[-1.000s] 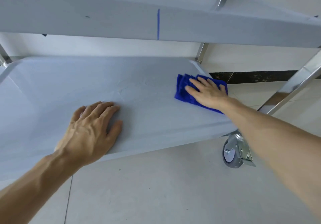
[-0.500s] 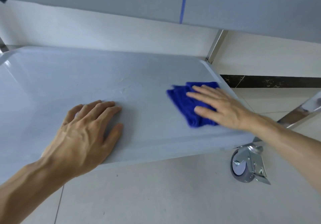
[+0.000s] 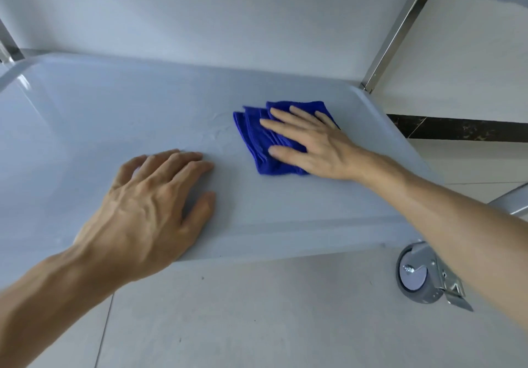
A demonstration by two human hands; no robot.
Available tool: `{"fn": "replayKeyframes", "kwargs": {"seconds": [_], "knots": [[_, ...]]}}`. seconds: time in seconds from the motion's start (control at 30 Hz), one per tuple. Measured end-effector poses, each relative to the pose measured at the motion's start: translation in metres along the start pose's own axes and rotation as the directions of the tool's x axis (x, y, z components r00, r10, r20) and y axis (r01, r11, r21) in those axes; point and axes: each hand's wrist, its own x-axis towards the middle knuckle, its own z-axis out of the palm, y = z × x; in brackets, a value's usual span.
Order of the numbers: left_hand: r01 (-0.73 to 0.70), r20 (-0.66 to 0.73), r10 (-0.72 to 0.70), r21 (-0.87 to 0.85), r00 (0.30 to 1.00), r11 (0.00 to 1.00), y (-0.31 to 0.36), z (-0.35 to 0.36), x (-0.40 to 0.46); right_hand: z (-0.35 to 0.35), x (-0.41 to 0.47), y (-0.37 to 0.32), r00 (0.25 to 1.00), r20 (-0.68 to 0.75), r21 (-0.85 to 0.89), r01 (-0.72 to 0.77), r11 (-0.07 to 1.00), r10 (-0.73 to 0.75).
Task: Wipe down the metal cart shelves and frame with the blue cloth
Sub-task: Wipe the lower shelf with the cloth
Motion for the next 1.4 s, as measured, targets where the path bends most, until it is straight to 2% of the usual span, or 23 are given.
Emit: {"fn": "replayKeyframes", "kwargs": {"seconds": [0.07,0.1,0.17,0.23,0.3,0.37,0.47,0.5,0.57,0.67,0.73,0.8,0.87,0.93,1.03,1.1,1.17,1.23,1.27,1.3,1.4], "knots": [[0.004,0.001,-0.004,0.001,1.000,1.000,0.001,0.001,0.000,-0.006,-0.026,0.015,0.996,-0.004,0.030,0.094,0.995,-0.094],[0.004,0.000,-0.004,0.005,1.000,1.000,0.001,0.001,-0.001,-0.010,-0.030,0.028,0.997,-0.014,0.037,0.076,0.996,-0.076],[0.002,-0.003,-0.002,0.008,1.000,1.000,0.001,0.002,-0.001,-0.021,-0.025,0.055,0.997,-0.048,0.039,-0.065,0.997,0.067],[-0.001,-0.001,0.001,0.007,1.000,1.000,0.001,0.002,-0.001,-0.028,-0.005,0.079,0.958,-0.104,-0.004,-0.268,0.964,0.266],[0.003,0.000,-0.003,0.006,1.000,1.000,0.000,0.002,-0.001,-0.031,0.018,0.093,0.884,-0.136,-0.037,-0.457,0.889,0.448],[0.005,-0.003,-0.005,0.013,1.000,1.000,0.001,0.001,-0.001,-0.030,0.041,0.096,0.796,-0.128,0.013,-0.595,0.803,0.592],[0.015,0.002,-0.015,0.024,1.000,1.000,0.002,0.001,0.000,-0.029,0.079,0.080,0.710,-0.097,0.045,-0.697,0.716,0.697],[0.018,0.007,-0.018,0.028,1.000,0.999,0.001,0.001,0.001,-0.028,0.092,0.068,0.718,-0.084,0.033,-0.691,0.722,0.691],[0.019,0.015,-0.020,0.031,1.000,0.999,0.001,0.001,0.001,-0.020,0.117,0.041,0.791,-0.075,-0.001,-0.609,0.793,0.607],[0.018,0.017,-0.018,0.031,1.000,0.999,0.001,0.000,0.001,-0.006,0.134,-0.005,0.920,-0.044,-0.021,-0.391,0.920,0.390],[0.022,0.026,-0.023,0.027,0.999,0.999,0.002,0.000,0.001,0.000,0.118,-0.024,0.976,-0.003,-0.041,-0.218,0.975,0.219],[0.026,0.030,-0.026,0.016,0.999,1.000,0.002,-0.001,0.001,0.003,0.083,-0.028,0.999,0.013,-0.035,-0.048,0.998,0.049],[0.021,0.028,-0.021,0.008,0.999,1.000,0.001,0.000,0.000,0.002,0.042,-0.018,0.999,0.002,-0.027,0.047,0.999,-0.047],[0.022,0.029,-0.023,0.004,0.999,1.000,0.001,0.000,-0.001,-0.006,0.016,0.005,1.000,-0.012,-0.013,0.024,1.000,-0.024],[0.025,0.036,-0.025,0.008,0.999,1.000,0.005,-0.001,-0.001,-0.024,0.005,0.052,0.977,-0.030,0.025,-0.209,0.978,0.210],[0.028,0.034,-0.029,0.013,0.999,1.000,0.007,-0.002,-0.001,-0.031,0.016,0.082,0.903,-0.075,-0.031,-0.426,0.904,0.423],[0.020,0.024,-0.021,0.026,0.999,0.999,0.007,-0.001,-0.001,-0.035,0.040,0.095,0.785,-0.087,-0.062,-0.618,0.783,0.613],[0.017,0.009,-0.017,0.036,1.000,0.999,0.005,0.001,-0.001,-0.031,0.072,0.084,0.707,-0.075,-0.037,-0.706,0.707,0.703],[0.016,0.001,-0.016,0.039,1.000,0.999,0.005,0.001,-0.001,-0.027,0.087,0.070,0.711,-0.071,-0.028,-0.703,0.711,0.700],[0.013,-0.001,-0.013,0.042,1.000,0.999,0.005,0.002,0.000,-0.022,0.101,0.053,0.746,-0.068,-0.028,-0.665,0.747,0.662],[0.010,-0.003,-0.009,0.042,1.000,0.999,0.004,0.002,0.000,-0.004,0.124,-0.013,0.903,-0.046,-0.044,-0.429,0.902,0.427]]}}
